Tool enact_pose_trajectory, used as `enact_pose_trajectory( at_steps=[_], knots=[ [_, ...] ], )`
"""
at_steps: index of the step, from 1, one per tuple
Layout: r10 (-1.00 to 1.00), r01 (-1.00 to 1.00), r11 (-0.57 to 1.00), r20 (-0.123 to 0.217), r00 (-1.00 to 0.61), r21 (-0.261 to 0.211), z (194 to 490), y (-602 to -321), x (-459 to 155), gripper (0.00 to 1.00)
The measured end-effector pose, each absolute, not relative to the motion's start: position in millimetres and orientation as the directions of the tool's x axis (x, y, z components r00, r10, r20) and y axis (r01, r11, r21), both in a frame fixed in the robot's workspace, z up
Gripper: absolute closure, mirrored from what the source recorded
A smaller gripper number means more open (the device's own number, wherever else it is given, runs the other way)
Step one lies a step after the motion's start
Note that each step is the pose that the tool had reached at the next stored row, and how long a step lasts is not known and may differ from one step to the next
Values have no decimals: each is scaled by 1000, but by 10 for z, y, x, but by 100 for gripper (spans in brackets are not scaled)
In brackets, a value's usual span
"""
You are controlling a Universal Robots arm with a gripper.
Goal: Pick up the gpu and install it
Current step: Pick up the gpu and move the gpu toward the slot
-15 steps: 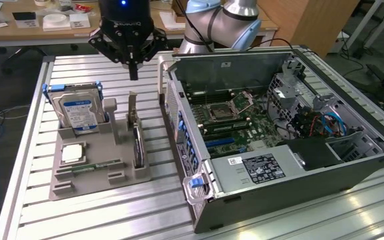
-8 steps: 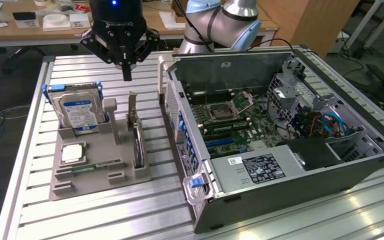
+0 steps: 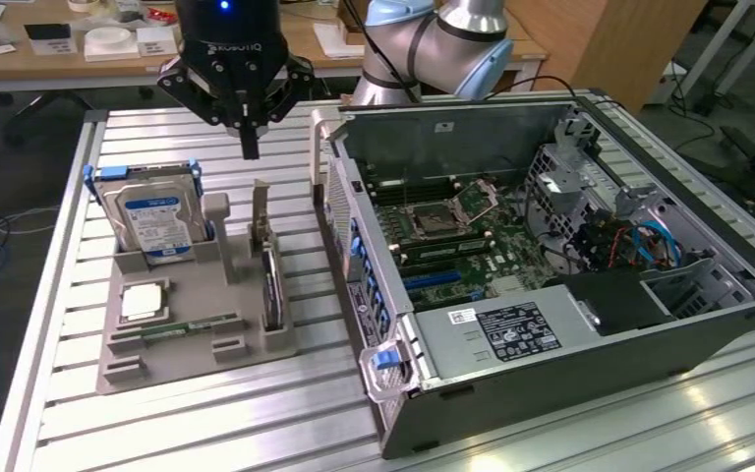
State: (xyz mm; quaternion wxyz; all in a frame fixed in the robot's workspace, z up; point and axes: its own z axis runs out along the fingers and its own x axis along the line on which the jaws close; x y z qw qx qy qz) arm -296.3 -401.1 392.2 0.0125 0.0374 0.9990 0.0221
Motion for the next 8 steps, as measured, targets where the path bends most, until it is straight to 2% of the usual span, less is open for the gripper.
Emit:
enact_pose_trajectory(
  at_steps=[5,6,7,8],
  knots=[
    [75,74,996,-23,-997,45,3922,-4011,-2963,89],
    [75,74,996,-23,-997,45,3922,-4011,-2963,83],
    [75,74,996,-23,-997,45,3922,-4011,-2963,83],
    [75,74,996,-23,-997,45,3923,-4011,-2962,76]
  ],
)
